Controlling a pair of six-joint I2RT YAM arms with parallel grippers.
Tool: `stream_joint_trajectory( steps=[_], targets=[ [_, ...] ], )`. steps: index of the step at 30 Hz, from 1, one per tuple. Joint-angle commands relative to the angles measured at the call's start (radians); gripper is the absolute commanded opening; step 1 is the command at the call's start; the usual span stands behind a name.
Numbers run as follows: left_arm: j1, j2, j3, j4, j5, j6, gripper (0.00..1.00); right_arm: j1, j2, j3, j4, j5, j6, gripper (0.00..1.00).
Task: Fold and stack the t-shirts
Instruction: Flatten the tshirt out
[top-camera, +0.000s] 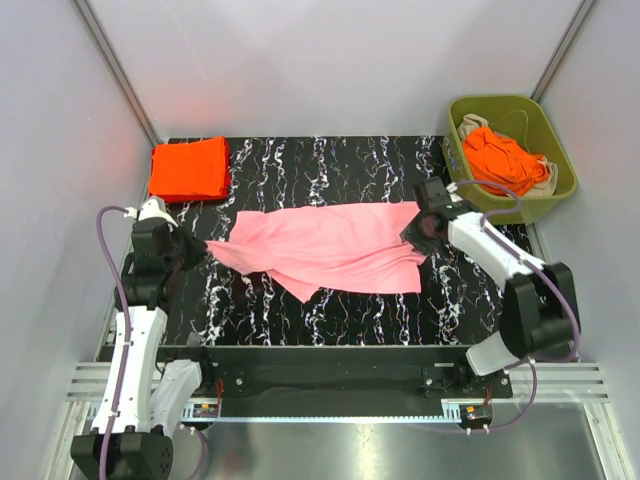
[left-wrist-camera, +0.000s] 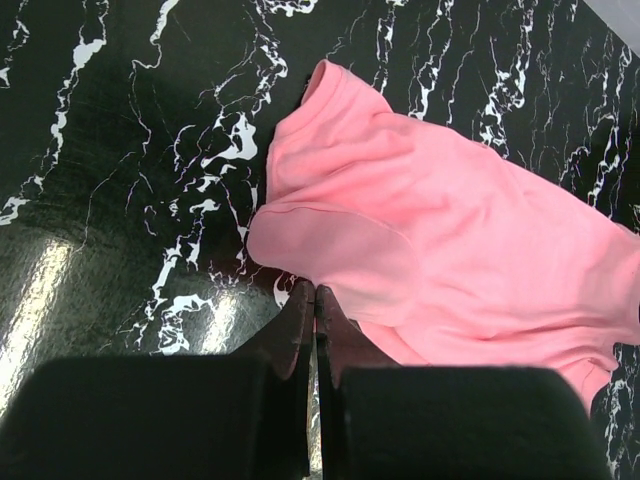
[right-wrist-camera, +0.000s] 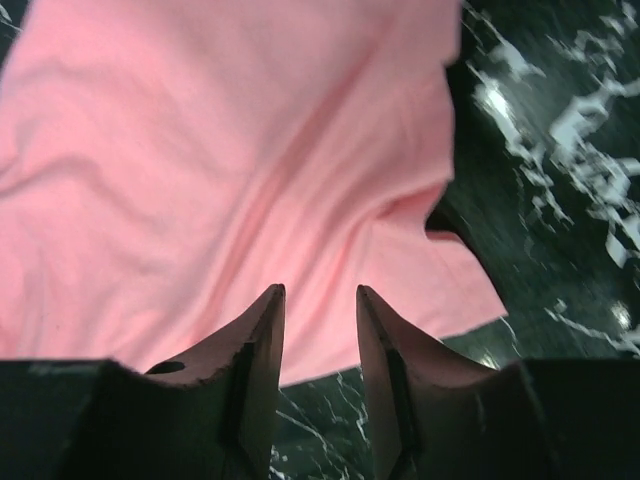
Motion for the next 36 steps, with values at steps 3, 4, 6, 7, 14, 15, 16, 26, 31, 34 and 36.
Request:
stream_joint_trajectory(
  steps=[3, 4, 6, 7, 14, 15, 16, 26, 31, 34, 36],
  targets=[
    [0.004, -0.015, 0.019, 0.067, 0.051, 0.033, 0.0, -0.022, -0.12, -0.164, -0.124, -0.043, 0.149, 0.42],
    [0.003, -0.016, 0.013, 0.07, 0.058, 0.034, 0.0, -0.02, -0.126, -0.182, -0.121, -0.048, 0.163, 0.42],
    [0.003, -0.015, 0.01, 0.078, 0.078, 0.037, 0.0, -0.023, -0.138, -0.232, -0.099, -0.054, 0.198, 0.41],
    [0.004, -0.011, 0.011, 0.078, 0.086, 0.039, 0.0, -0.023, -0.141, -0.242, -0.098, -0.064, 0.204, 0.41],
    [0.004, -0.015, 0.002, 0.081, 0.103, 0.045, 0.0, -0.023, -0.218, -0.369, -0.095, -0.127, 0.351, 0.41],
    [0.004, -0.015, 0.004, 0.081, 0.101, 0.045, 0.0, -0.023, -0.227, -0.385, -0.096, -0.135, 0.365, 0.41],
    [0.004, -0.016, 0.004, 0.082, 0.101, 0.046, 0.0, -0.023, -0.242, -0.397, -0.095, -0.14, 0.377, 0.41],
    [0.004, -0.011, -0.001, 0.09, 0.114, 0.04, 0.0, -0.023, -0.247, -0.472, 0.0, -0.112, 0.427, 0.41],
    [0.003, -0.015, -0.003, 0.09, 0.111, 0.04, 0.0, -0.023, -0.232, -0.473, 0.051, -0.127, 0.413, 0.41],
    [0.004, -0.013, -0.003, 0.09, 0.114, 0.039, 0.0, -0.023, -0.224, -0.485, 0.051, -0.118, 0.419, 0.41],
    [0.003, -0.013, -0.004, 0.091, 0.114, 0.04, 0.0, -0.023, -0.218, -0.503, 0.051, -0.114, 0.43, 0.41]
  ],
)
